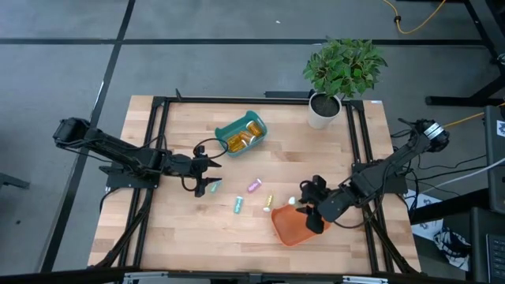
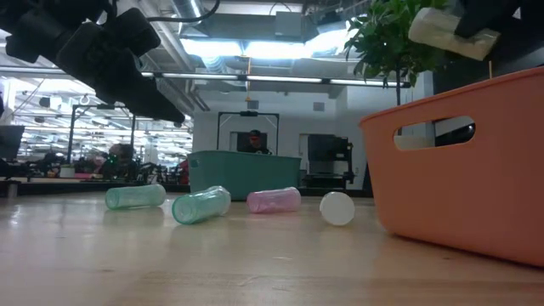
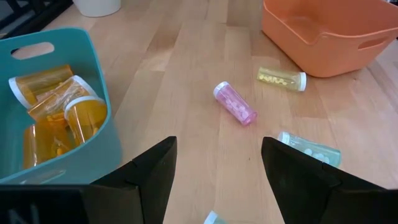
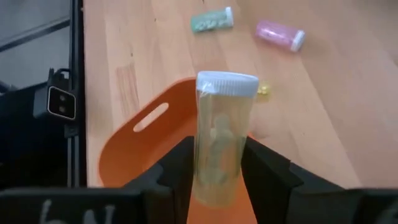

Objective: Pick and place medicine bottles into bin by pill shape (circle, oval)
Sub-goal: Put the right small yellow pill bottle into the orange bin, then put the left small light blue pill bottle into the orange bin

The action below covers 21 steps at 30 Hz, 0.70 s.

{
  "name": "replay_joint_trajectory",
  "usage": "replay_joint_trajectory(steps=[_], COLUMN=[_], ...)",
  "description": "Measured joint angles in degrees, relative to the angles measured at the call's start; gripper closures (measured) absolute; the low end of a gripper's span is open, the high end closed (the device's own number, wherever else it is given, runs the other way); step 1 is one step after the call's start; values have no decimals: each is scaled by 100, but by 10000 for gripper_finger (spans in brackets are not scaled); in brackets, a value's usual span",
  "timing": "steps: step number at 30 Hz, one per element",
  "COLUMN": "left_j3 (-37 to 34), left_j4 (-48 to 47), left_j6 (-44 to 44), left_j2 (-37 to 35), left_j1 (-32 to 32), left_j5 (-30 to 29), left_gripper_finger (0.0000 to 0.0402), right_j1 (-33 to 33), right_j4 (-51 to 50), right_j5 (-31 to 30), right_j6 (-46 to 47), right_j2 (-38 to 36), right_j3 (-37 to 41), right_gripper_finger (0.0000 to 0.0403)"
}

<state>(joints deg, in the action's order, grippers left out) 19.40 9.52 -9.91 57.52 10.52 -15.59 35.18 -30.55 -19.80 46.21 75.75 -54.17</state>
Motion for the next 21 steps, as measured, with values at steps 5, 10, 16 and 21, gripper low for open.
replay_joint_trajectory(steps=[5, 10, 16, 21], left_j3=[0, 0, 0, 0], left_j4=[2, -2, -3, -4], left_j6=[0, 0, 0, 0], left_j2=[0, 0, 0, 0], left_j1=[0, 0, 0, 0], left_j5=[0, -1, 0, 0], left_gripper_finger=[172, 172, 172, 172], right_j1=[0, 0, 0, -1], right_j4=[103, 171, 212, 210], right_j5=[170, 147, 140, 140], right_j6=[-10, -43, -39, -37], right_j2=[32, 82, 108, 108], right_j3=[0, 2, 2, 0], right_gripper_finger=[272, 268, 235, 217])
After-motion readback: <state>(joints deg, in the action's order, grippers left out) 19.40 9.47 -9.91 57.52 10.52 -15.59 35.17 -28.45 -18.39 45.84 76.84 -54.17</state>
